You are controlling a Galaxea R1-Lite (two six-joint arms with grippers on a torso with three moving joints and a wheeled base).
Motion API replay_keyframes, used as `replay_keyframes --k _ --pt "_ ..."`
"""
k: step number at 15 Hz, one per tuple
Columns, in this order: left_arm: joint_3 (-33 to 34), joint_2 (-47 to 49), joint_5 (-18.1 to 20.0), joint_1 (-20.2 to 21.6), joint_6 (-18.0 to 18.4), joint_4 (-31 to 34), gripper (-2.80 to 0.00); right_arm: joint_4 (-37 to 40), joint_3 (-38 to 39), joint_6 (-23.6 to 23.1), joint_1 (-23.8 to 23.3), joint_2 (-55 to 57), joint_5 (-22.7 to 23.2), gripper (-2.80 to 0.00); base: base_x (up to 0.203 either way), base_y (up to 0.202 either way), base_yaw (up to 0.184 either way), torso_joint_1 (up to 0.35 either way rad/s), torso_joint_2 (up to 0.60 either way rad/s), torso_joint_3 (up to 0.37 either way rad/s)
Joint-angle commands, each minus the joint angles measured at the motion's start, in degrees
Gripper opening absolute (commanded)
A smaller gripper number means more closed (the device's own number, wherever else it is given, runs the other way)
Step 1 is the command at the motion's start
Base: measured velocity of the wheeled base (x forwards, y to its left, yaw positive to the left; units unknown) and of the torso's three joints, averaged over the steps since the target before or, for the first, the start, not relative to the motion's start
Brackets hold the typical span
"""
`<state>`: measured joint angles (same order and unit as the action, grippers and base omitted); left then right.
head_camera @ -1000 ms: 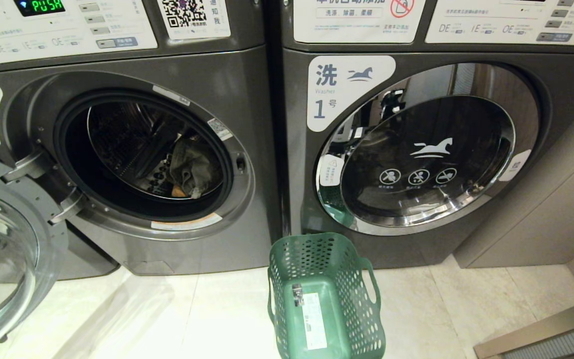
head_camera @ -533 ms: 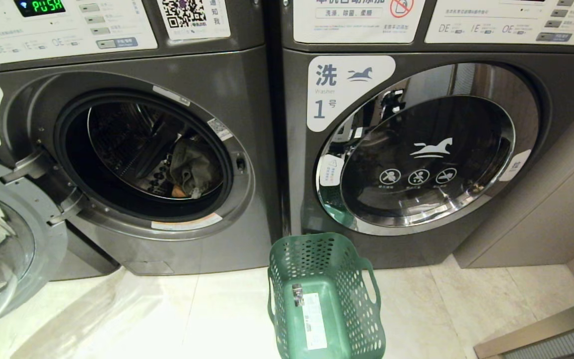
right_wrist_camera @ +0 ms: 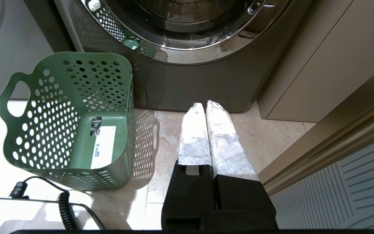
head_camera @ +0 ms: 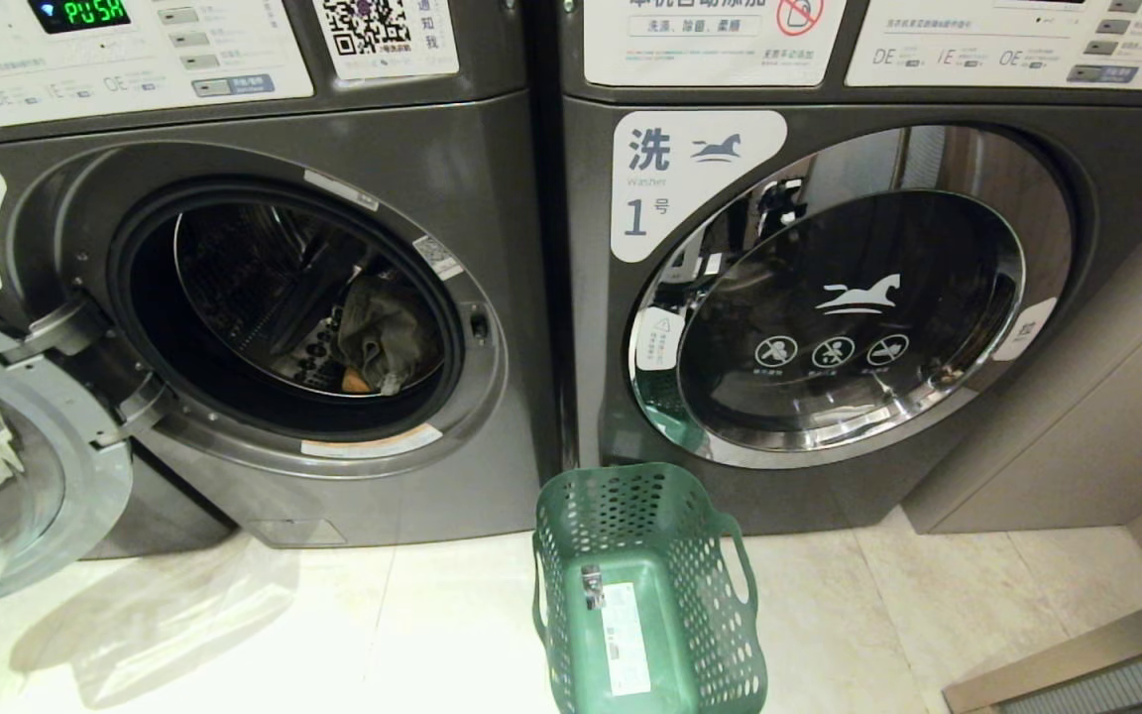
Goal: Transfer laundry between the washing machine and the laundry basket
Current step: Pick a cloth and place it into the basket
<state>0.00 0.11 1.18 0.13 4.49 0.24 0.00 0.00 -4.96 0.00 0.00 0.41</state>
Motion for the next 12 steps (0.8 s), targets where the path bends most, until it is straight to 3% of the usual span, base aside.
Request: replay_keyframes --k 1,12 --pt "0.0 0.0 0.0 0.0 -0.4 0.0 -2.80 0.0 0.0 -0.1 0.0 0.1 0.0 -2.80 0.000 0.000 0.000 0.000 0.00 0.000" --pt "0.0 0.0 -0.2 0.0 0.1 -0.1 -2.80 0.0 0.0 -0.1 0.0 0.1 0.1 -2.80 0.000 0.000 0.000 0.001 0.00 0.025"
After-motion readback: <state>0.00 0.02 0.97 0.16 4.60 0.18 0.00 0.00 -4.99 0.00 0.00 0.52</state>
